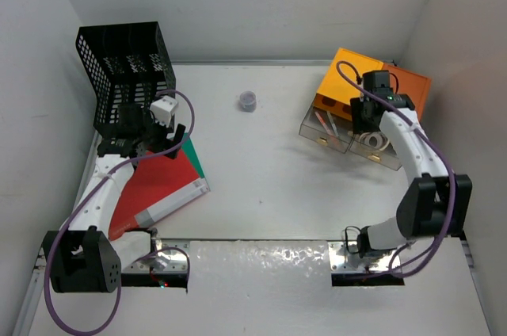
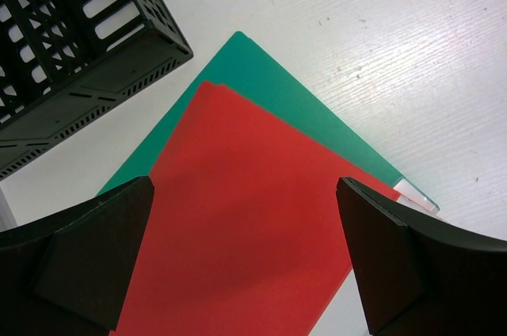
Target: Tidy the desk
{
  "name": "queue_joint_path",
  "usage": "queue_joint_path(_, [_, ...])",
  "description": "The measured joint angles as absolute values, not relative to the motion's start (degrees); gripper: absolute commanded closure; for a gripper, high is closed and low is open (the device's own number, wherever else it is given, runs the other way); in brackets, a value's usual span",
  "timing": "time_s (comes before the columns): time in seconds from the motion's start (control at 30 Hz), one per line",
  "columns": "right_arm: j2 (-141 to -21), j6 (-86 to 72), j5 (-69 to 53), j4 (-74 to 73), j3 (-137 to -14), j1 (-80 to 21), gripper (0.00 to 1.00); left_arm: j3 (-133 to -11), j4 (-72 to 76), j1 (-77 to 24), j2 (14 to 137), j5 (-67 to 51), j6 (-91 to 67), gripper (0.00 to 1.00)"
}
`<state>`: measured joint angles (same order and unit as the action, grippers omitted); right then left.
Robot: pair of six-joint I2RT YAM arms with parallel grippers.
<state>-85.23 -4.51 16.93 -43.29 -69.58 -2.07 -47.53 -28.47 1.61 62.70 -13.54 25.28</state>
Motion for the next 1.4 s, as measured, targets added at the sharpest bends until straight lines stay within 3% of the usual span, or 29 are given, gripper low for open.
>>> queue_joint_path(0.1, [-79.37,-5.19,13.76,-41.41,-69.28,-2.15,0.6,-47.53,-28.49,1.61,62.7,-13.56,25.26,0.0])
queue_joint_path(0.13, [-77.17,-5.58,12.93,-40.49,-68.84,-2.28,0.8,-47.53,-28.49,1.61,62.7,-13.56,25.26,0.01])
queue_joint_path(0.2, [-72.27,-7.64,11.29,-38.46,-67.46,-2.5,1.0,-47.53,-28.51,1.61,62.7,-13.54,25.28,0.0])
queue_joint_path(0.4, [-62.81,-12.27,4.56,-35.64,-55.9,-3.77,1.0,-47.53,-28.53,1.61,62.7,-13.58,25.26,0.0])
queue_joint_path(0.43, [-63.13,-12.88,3.7,-35.79,-54.54,-4.43,0.7,-47.53,-28.53,1.61,62.7,-13.58,25.26,0.0])
queue_joint_path(0.47, [-63.61,-13.91,3.14,-36.01,-53.15,-5.61,0.6,-47.53,-28.56,1.61,62.72,-13.58,25.26,0.0])
queue_joint_path(0.63, [-63.0,-17.82,3.49,-34.7,-47.37,-10.83,0.38,-47.53,-28.75,1.61,62.81,-13.58,25.26,0.0])
queue_joint_path(1.03, [-67.02,-24.53,17.26,-22.61,-42.17,-11.14,0.41,-47.53,-29.39,1.61,62.81,-13.54,25.26,0.0])
queue_joint_path(1.4, [-74.61,-23.22,24.88,-16.88,-44.93,-9.67,0.4,-47.53,-29.36,1.61,64.01,-13.1,25.28,0.0])
